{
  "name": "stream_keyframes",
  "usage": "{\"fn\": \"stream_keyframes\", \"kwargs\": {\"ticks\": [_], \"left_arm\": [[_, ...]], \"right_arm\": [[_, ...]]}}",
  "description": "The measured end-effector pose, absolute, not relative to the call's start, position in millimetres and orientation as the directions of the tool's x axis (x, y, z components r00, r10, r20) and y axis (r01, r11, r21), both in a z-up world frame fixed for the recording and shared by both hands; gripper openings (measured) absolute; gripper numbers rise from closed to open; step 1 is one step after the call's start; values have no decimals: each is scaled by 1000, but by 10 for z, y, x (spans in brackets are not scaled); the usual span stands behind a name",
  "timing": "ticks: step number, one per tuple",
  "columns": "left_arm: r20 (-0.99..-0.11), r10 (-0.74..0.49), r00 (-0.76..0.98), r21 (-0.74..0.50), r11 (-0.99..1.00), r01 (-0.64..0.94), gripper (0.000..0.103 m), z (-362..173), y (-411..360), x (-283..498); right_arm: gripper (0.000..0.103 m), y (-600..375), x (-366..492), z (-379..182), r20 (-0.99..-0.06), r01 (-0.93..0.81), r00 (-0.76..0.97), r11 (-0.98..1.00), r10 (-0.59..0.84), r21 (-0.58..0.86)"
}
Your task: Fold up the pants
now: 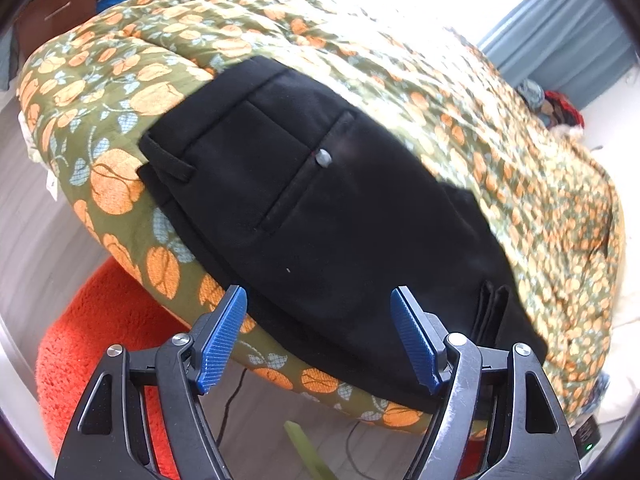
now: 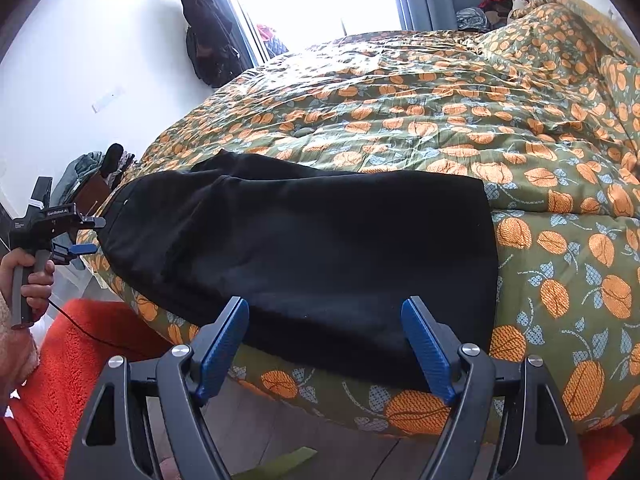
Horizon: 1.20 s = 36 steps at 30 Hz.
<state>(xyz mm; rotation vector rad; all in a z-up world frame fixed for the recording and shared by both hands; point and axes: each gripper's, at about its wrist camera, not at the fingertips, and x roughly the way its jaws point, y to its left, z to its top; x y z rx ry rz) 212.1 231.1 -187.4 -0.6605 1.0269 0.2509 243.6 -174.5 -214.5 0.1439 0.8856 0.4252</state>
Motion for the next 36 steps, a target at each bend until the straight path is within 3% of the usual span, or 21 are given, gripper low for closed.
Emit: {"fn": "stream_keyframes", "kwargs": {"ticks": [7, 13, 24, 26, 28, 30, 32, 33, 34, 36], "left_arm": [[-772, -110, 626, -563, 576, -593, 80, -1783, 3022, 1805], [-759, -131, 638, -608, 493, -622, 74, -2003, 3358, 1772], [-741, -196, 642, -653, 432, -622, 73, -2454, 3442, 1981], [-740, -168, 651, -644, 453, -616, 59, -2419, 3407, 1999], [-727, -142, 672, -651, 453, -609, 58, -2402, 3383, 1974], [-728, -136, 672, -649, 452, -612, 61, -2467, 3387, 2006], [-729, -167, 663, -654, 455, -604, 78, -2573, 3377, 2095], [-733, -169, 659, -650, 459, -606, 78, -2596, 3367, 2134], [-743, -154, 651, -636, 466, -615, 75, -2584, 3350, 2160], [-768, -106, 632, -591, 496, -635, 54, -2494, 3298, 2189]], "right_arm": [[79, -1843, 2467, -2208, -725, -252, 546, 908, 419, 335], [79, -1791, 2506, -2225, -731, -248, 538, 907, 420, 340], [79, -1737, 2468, -2260, -748, -262, 524, 913, 407, 313], [79, -1736, 2479, -2272, -753, -260, 521, 915, 402, 309], [79, -1730, 2484, -2263, -752, -263, 525, 916, 399, 303], [79, -1730, 2475, -2249, -747, -268, 530, 916, 400, 300], [79, -1740, 2470, -2252, -746, -269, 530, 915, 402, 302], [79, -1748, 2472, -2259, -747, -268, 529, 914, 403, 304], [79, -1758, 2471, -2263, -747, -267, 527, 914, 404, 306], [79, -1776, 2472, -2257, -745, -264, 530, 913, 406, 310]]}}
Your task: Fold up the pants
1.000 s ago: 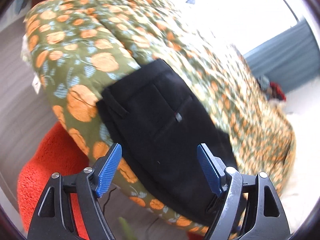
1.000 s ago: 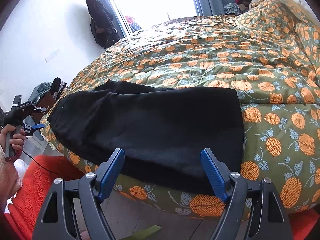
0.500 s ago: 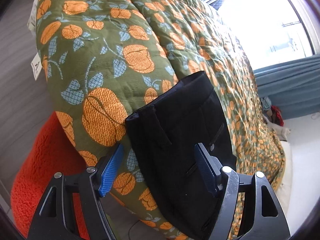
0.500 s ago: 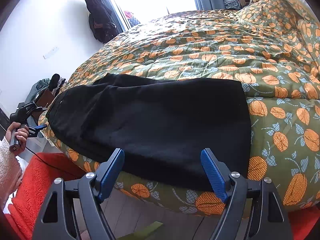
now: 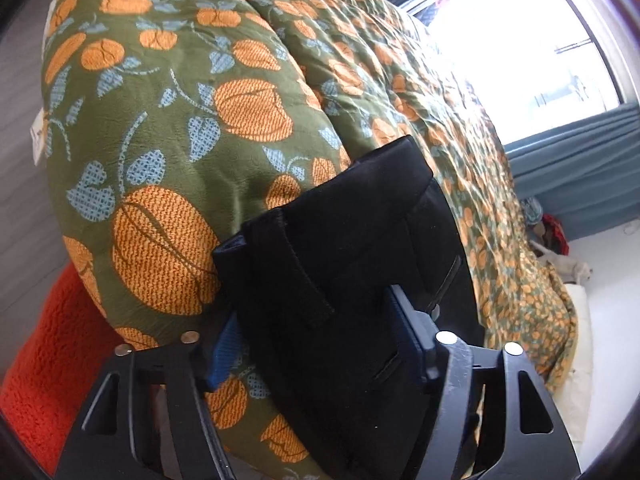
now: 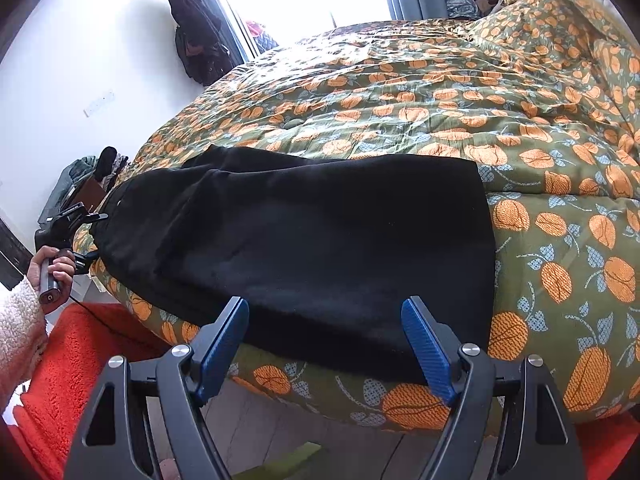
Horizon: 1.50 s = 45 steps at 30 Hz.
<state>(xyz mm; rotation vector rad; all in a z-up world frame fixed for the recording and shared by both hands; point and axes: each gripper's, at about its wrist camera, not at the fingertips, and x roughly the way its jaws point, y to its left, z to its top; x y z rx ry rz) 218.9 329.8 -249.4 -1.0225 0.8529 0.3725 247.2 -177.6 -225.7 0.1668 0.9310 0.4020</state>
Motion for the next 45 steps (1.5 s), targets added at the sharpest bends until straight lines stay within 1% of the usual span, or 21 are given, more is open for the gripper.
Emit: {"fn": "stream_keyframes", "kwargs": {"ticks": [1, 2, 4, 8, 11, 14, 17, 20, 21, 23, 24, 25, 28, 30, 31, 33, 36, 38, 40, 43, 45], "left_arm": [[-771, -86, 630, -575, 518, -633, 34, -2430, 3274, 2176], [-762, -93, 641, -586, 521, -621, 26, -2395, 3270, 2158], [-754, -91, 651, -589, 533, -607, 21, -2269, 3246, 2107], [-764, -7, 645, -472, 687, -552, 18, -1758, 2915, 2139], [-745, 45, 666, -356, 817, -454, 18, -1253, 2444, 2213], [-705, 23, 709, -260, 922, -288, 18, -787, 1776, 2282], [-688, -80, 721, -201, 976, -84, 18, -544, 962, 2370], [-705, -211, 677, -172, 977, 125, 19, -655, 29, 2451], [-724, -248, 643, -164, 968, 189, 22, -777, -274, 2496], [-769, -313, 557, -166, 940, 299, 44, -1108, -789, 2566], [-795, -337, 505, -177, 924, 338, 49, -1306, -972, 2595], [-828, -352, 436, -191, 909, 371, 50, -1530, -1169, 2623], [-861, -360, 359, -230, 906, 355, 50, -1731, -1249, 2580], [-839, -408, 361, -284, 893, 350, 59, -1605, -1082, 2513], [-825, -405, 394, -282, 899, 335, 66, -1496, -935, 2483], [-789, -362, 496, -260, 929, 265, 71, -1293, -519, 2460], [-760, -307, 573, -294, 948, 119, 67, -1251, 87, 2551], [-770, -247, 588, -273, 961, 46, 48, -1408, 348, 2625], [-806, -200, 556, -227, 974, 22, 42, -1633, 414, 2685], [-840, -184, 510, -188, 981, 44, 43, -1933, 325, 2690], [-842, -152, 517, -135, 988, 71, 49, -2028, 221, 2679]], "right_arm": [[79, -1785, 2467, -2246, -741, -262, 534, 913, 407, 313], [79, -1797, 2464, -2233, -737, -260, 539, 913, 408, 315], [79, -1829, 2462, -2211, -728, -253, 548, 912, 411, 324], [79, -1887, 2472, -2204, -720, -236, 556, 910, 415, 341], [79, -1920, 2484, -2214, -717, -226, 557, 907, 419, 354], [79, -1943, 2507, -2214, -714, -219, 561, 907, 419, 360], [79, -1983, 2519, -2187, -706, -207, 578, 911, 409, 358], [79, -2076, 2511, -2129, -690, -182, 610, 916, 390, 357], [79, -2111, 2507, -2120, -688, -171, 618, 919, 381, 355], [79, -2191, 2508, -2127, -691, -143, 625, 924, 363, 355], [79, -2239, 2511, -2138, -694, -126, 626, 925, 355, 359], [79, -2280, 2510, -2145, -697, -112, 627, 926, 348, 361], [79, -2422, 2467, -2100, -689, -78, 649, 929, 323, 362], [79, -2533, 2411, -2055, -672, -65, 671, 928, 312, 366], [79, -2584, 2400, -2054, -667, -58, 676, 925, 314, 376], [79, -2681, 2420, -2070, -656, -41, 676, 906, 336, 421], [79, -2668, 2576, -2054, -585, -101, 637, 807, 502, 582], [79, -2522, 2763, -2047, -527, -173, 556, 710, 642, 682], [78, -2336, 2946, -2045, -535, -214, 488, 689, 690, 693], [78, -2163, 3103, -2056, -596, -225, 458, 735, 659, 639], [78, -2120, 3114, -2076, -609, -210, 452, 741, 652, 638]]}}
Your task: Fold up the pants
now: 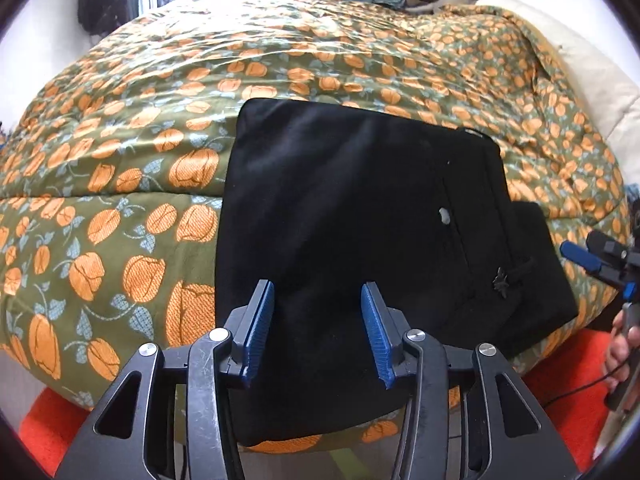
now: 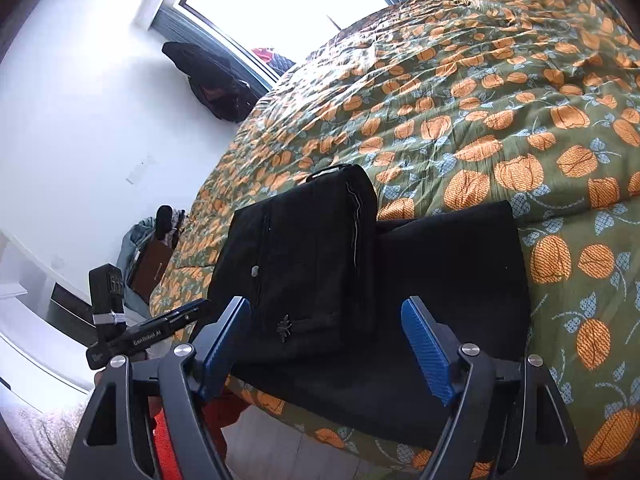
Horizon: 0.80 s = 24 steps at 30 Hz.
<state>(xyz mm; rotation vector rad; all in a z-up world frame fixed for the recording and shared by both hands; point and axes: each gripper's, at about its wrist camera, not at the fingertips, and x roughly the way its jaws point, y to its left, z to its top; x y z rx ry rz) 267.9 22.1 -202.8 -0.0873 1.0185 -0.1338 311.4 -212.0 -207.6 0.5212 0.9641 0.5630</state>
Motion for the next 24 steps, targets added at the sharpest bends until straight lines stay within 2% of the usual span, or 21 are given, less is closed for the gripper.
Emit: {"fn": "stream_keyframes", "kwargs": {"ticks": [4, 11, 20, 24], "left_arm": [[-841, -155, 518, -138, 988, 73, 58, -2080, 203, 2676], [-839, -173, 516, -156, 985, 77, 61, -2090, 232, 2667], [-841, -175, 511, -163, 984, 69, 62, -2085, 230, 2676], [-845, -186, 501, -180, 982, 61, 63, -2079, 252, 2694]], "right_arm": [[78, -2084, 2954, -2188, -633, -195, 424, 748, 648, 635], [79, -2081, 2730, -2337, -666, -178, 398, 766, 631, 618], [79, -2071, 3075, -2171, -664, -260, 381, 764, 643, 591], [78, -2135, 3318, -2306, -595, -238, 261, 648, 760, 724]]}}
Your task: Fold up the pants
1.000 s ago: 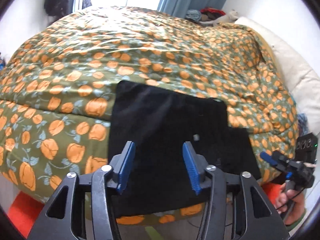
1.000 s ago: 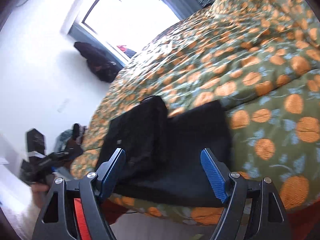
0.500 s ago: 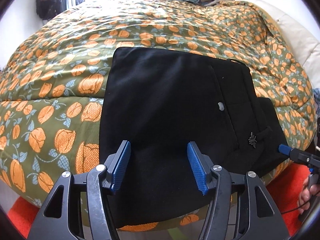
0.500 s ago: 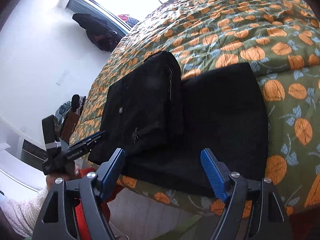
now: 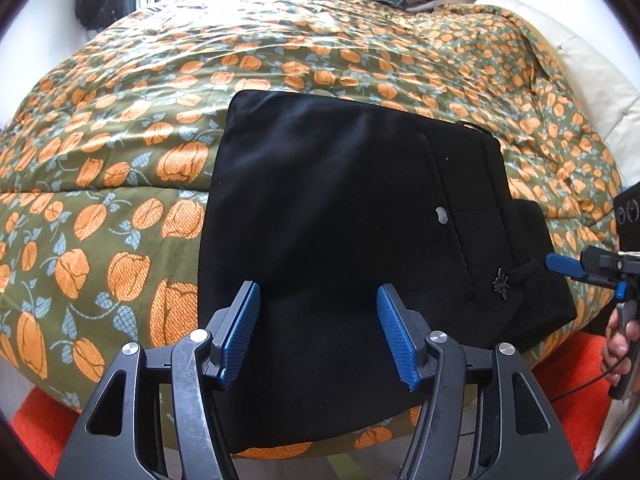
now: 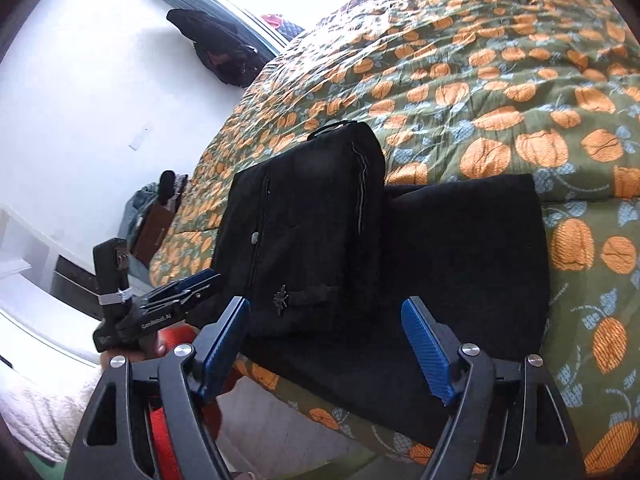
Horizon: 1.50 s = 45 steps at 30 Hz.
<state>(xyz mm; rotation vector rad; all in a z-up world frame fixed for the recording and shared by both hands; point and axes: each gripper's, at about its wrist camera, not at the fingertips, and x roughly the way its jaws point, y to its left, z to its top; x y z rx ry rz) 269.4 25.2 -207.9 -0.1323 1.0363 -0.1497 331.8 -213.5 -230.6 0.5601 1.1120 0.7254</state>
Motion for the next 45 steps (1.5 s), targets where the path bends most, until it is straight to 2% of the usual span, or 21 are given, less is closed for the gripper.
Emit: {"fn": "stream_keyframes", "kwargs": {"ticks": [2, 4, 8, 14, 17, 21, 26, 27, 28, 31, 34, 37, 45], "left_arm": [[-844, -194, 501, -193, 980, 54, 63, -2086, 271, 2699], [-844, -193, 500, -196, 979, 47, 63, -2097, 270, 2702], [-849, -182, 496, -179, 982, 53, 67, -2102, 227, 2725], [-850, -187, 493, -189, 981, 46, 68, -2103, 240, 2755], [-850, -186, 492, -190, 981, 42, 69, -2117, 253, 2768], [-850, -191, 490, -197, 980, 41, 69, -2138, 253, 2796], [-850, -179, 495, -185, 982, 38, 71, -2160, 232, 2777], [-850, -178, 495, -185, 982, 35, 72, -2167, 237, 2776], [-851, -182, 493, -191, 981, 34, 72, -2171, 247, 2778], [-854, -190, 485, -202, 979, 28, 72, -2147, 265, 2793], [-857, -221, 466, -242, 970, 15, 71, -2038, 287, 2797], [-829, -261, 495, -274, 960, 48, 71, -1811, 243, 2730], [-821, -291, 491, -260, 957, 131, 72, -1663, 4, 2682]], "right_arm": [[75, -2200, 3452, -2399, -563, -189, 226, 603, 795, 775], [69, -2210, 3554, -2469, -571, -167, 201, 602, 796, 781], [54, -1964, 3626, -2531, -579, -230, 95, 583, 810, 779], [54, -1802, 3731, -2582, -643, -288, 66, 632, 763, 720], [54, -1665, 3709, -2557, -630, -358, -17, 583, 777, 729], [52, -1553, 3754, -2570, -705, -426, -61, 620, 707, 659], [56, -1362, 3803, -2639, -718, -447, -77, 620, 692, 645], [49, -1330, 3791, -2612, -735, -469, -66, 629, 675, 620], [26, -1317, 3789, -2579, -748, -482, -54, 639, 661, 599], [24, -1303, 3747, -2472, -764, -488, -20, 661, 645, 571], [16, -1429, 3713, -2268, -717, -445, 32, 652, 697, 614], [15, -1701, 3652, -2001, -638, -409, 80, 609, 766, 679], [15, -2576, 3385, -2053, -620, -241, 117, 628, 776, 740]]}}
